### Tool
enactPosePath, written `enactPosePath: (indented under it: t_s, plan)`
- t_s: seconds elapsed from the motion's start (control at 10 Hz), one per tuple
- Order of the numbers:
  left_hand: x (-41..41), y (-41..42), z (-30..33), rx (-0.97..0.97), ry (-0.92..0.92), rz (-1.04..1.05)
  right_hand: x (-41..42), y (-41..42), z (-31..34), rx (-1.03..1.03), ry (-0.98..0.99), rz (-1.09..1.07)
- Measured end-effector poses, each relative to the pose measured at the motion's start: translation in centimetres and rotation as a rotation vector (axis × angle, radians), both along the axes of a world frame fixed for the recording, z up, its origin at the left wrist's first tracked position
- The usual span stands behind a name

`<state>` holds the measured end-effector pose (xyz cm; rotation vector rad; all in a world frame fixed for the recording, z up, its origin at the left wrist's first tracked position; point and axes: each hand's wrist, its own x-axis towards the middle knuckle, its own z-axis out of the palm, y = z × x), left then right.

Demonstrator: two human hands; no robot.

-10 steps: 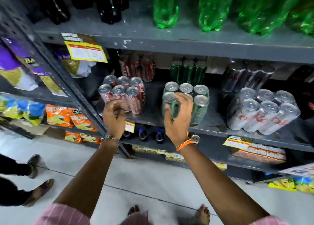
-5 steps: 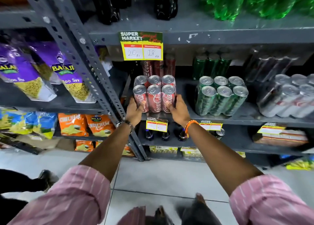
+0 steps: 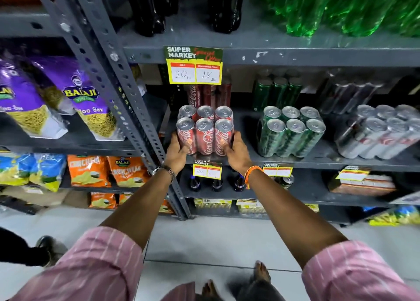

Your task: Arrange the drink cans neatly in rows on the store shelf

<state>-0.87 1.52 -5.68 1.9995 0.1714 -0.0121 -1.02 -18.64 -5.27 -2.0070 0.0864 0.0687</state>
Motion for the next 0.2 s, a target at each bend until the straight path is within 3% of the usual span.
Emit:
enactPosePath:
  t_s: [0.1,0.2]
  plan:
    - [0.0,-0.1,0.6,0.056,-0.025,0.076,-0.2,-0.2,1.0,0.007,0.027,0.022]
    - [-1.9,-1.2,1.0,0.183,-0.173,0.185,-1.5,-0.6,2.1,0.153,-0.064,-0.082]
